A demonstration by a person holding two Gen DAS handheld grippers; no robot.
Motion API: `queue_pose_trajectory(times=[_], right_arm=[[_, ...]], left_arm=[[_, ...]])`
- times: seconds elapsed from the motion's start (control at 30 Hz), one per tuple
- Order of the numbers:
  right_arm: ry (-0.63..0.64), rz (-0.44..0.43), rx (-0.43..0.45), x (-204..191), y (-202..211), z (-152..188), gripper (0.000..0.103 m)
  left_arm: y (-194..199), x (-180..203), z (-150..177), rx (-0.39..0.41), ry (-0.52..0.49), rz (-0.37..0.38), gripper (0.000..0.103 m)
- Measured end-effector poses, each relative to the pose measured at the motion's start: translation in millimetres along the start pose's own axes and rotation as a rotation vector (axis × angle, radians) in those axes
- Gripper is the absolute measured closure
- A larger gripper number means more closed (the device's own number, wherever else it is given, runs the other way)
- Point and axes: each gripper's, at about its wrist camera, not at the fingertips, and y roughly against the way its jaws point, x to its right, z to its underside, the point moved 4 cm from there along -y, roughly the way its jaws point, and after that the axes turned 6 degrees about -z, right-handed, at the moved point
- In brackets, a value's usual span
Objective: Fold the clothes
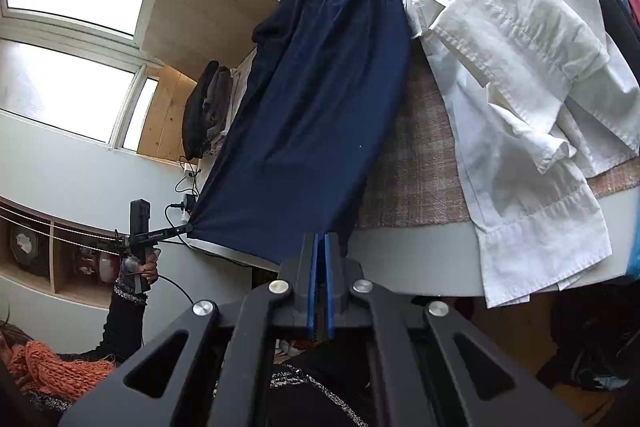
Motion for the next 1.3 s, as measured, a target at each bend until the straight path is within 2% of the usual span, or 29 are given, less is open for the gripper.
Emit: queue_pose_trajectory(times=[0.17, 0.27, 0.33, 0.37, 0.4, 0.47, 0.53, 0.67, 0.73, 0.83, 0.93, 1.03, 1.1, 1.2, 1.3], right_arm=[[0.011, 0.029, 0.013, -8, 2, -9, 0.099], [0.018, 0.047, 0.021, -13, 4, -15, 0.096], [0.022, 0.058, 0.026, -16, 4, -18, 0.096], [0.025, 0.064, 0.029, -18, 5, -20, 0.096], [0.027, 0.070, 0.031, -20, 5, -22, 0.094], [0.031, 0.081, 0.036, -23, 6, -26, 0.075], [0.058, 0.088, 0.059, -39, 1, -50, 0.064], [0.136, 0.095, 0.126, -85, -17, -121, 0.064], [0.176, 0.098, 0.160, -108, -25, -157, 0.064], [0.229, 0.106, 0.205, -140, -39, -209, 0.063], [0.212, 0.129, 0.210, -139, -53, -242, 0.062], [0.193, 0.134, 0.210, -126, -60, -260, 0.060], [0.183, 0.146, 0.200, -112, -66, -270, 0.054], [0.150, 0.162, 0.183, -84, -74, -287, 0.052], [0.095, 0.157, 0.173, -51, -84, -309, 0.052]], left_arm=[[-38, 2, 4, -0.082, -0.021, -0.039, 0.100], [-34, -9, 3, -0.102, -0.001, -0.051, 0.095], [-29, -16, 2, -0.113, 0.015, -0.056, 0.096], [-18, -18, -6, -0.092, 0.018, -0.055, 0.096], [-4, -19, -17, -0.059, 0.019, -0.053, 0.096], [24, -22, -39, 0.005, 0.020, -0.048, 0.096], [49, -12, -73, 0.072, -0.027, -0.056, 0.096], [76, 15, -173, 0.177, -0.126, -0.053, 0.096], [76, 32, -219, 0.209, -0.164, -0.036, 0.090], [51, 53, -279, 0.221, -0.177, -0.017, 0.088], [17, 66, -319, 0.189, -0.165, 0.003, 0.088], [-15, 73, -346, 0.158, -0.140, 0.013, 0.088], [-32, 74, -363, 0.143, -0.099, 0.046, 0.087], [-56, 73, -388, 0.129, -0.031, 0.085, 0.080], [-79, 74, -410, 0.099, -0.002, 0.093, 0.073]])
